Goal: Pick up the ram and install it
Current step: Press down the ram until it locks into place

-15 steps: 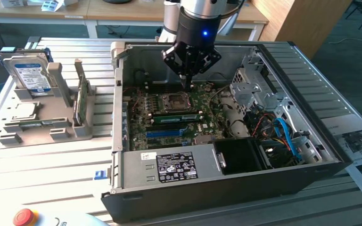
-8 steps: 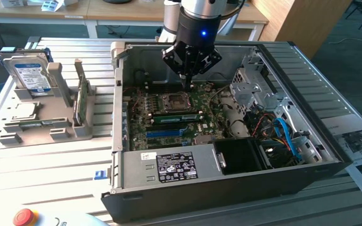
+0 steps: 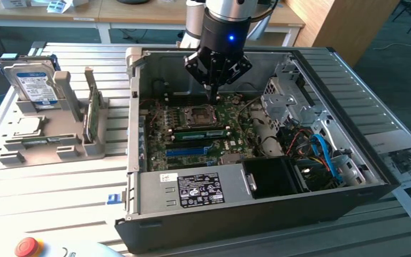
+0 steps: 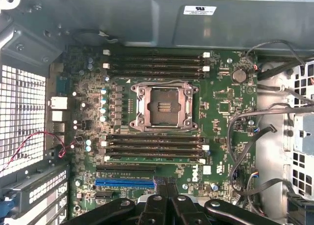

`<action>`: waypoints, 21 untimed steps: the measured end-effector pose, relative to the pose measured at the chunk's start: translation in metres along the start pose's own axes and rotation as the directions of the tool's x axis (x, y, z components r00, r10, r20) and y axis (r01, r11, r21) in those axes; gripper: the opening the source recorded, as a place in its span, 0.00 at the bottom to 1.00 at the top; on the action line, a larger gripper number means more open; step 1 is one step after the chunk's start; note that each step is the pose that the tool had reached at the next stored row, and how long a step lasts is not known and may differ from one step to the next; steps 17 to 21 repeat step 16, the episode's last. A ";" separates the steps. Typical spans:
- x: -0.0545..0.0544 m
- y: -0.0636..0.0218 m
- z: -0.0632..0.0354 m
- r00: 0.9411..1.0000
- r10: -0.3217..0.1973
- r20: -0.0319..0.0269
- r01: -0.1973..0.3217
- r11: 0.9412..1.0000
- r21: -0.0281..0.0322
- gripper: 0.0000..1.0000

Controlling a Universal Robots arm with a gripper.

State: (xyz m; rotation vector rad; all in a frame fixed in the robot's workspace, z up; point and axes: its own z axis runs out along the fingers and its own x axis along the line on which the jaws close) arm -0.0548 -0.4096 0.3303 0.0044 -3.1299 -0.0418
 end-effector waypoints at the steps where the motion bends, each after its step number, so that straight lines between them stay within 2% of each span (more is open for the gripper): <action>1: 0.000 0.0000 0.0000 1.000 0.000 0.000 0.000 1.000 0.000 0.10; 21: 0.000 -0.0001 0.0023 1.000 0.000 0.000 0.000 1.000 0.000 0.10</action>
